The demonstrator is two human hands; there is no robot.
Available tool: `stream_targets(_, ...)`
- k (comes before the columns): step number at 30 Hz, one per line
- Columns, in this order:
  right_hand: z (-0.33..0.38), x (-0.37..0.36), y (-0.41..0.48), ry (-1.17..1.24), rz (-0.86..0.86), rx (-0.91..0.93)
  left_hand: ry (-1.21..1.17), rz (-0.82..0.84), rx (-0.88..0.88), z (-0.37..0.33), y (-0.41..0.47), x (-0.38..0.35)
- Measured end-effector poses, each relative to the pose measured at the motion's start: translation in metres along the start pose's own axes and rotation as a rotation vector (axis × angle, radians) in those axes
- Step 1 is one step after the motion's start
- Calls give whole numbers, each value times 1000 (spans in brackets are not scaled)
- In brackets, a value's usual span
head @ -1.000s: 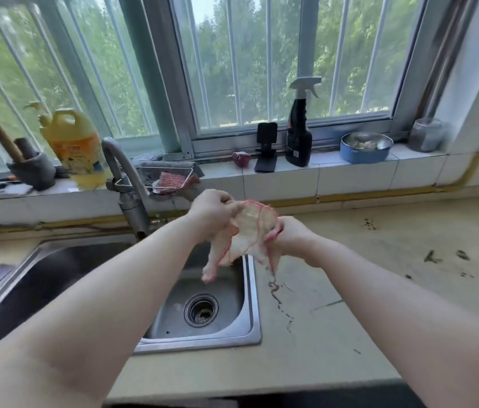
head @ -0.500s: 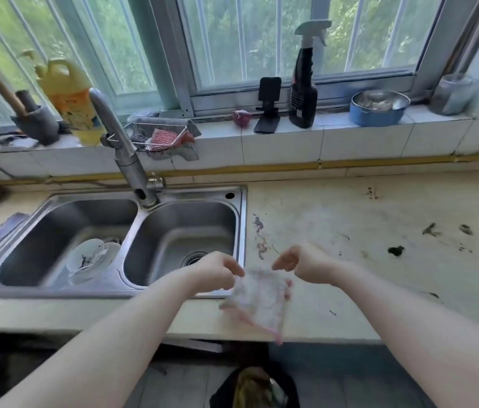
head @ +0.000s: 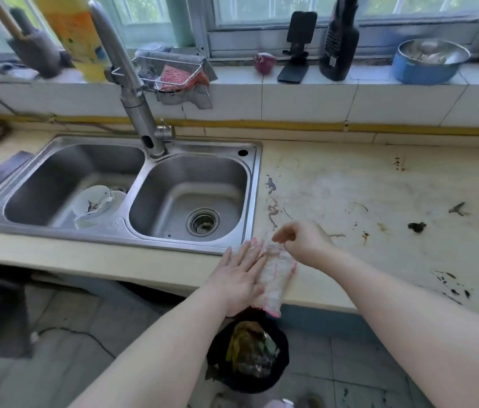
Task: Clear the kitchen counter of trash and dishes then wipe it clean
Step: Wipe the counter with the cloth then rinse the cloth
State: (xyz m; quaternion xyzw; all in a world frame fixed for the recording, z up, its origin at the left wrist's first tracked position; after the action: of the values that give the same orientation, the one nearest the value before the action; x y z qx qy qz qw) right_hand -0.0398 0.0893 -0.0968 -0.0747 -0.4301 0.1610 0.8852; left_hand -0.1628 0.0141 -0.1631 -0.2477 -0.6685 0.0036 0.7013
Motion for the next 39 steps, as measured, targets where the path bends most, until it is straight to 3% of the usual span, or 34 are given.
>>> stream_targets(8,58,-46,23,34,23,25,-84,64,267,86,-49,-23)
stream_targets(14,61,-58,36,69,-31,-36,-165,77,426,143,-61,-29)
stream_targets(22,-19,1,15,22,-328,-283,-132,23,83,70,-22,-15)
stream_targets(27,-80,38,-7,45,-387,-410,-80,30,11,11,16,-4)
stream_targets(39,-123,66,-4,62,-294,-321,-184,38,327,-21,69,11)
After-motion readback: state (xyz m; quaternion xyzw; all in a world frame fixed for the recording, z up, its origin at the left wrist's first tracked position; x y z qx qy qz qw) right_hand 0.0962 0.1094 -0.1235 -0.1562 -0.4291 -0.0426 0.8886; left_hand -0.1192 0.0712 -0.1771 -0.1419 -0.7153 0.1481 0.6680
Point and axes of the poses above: each hand's wrist, its own y-axis towards the middle knuckle, its own x-axis out of the back of the hand, z = x × y, the point moved 8 cm from there along y, towards the middle knuckle, and after that the axes turned 4 degrees about -z, right-handed, at the moved point
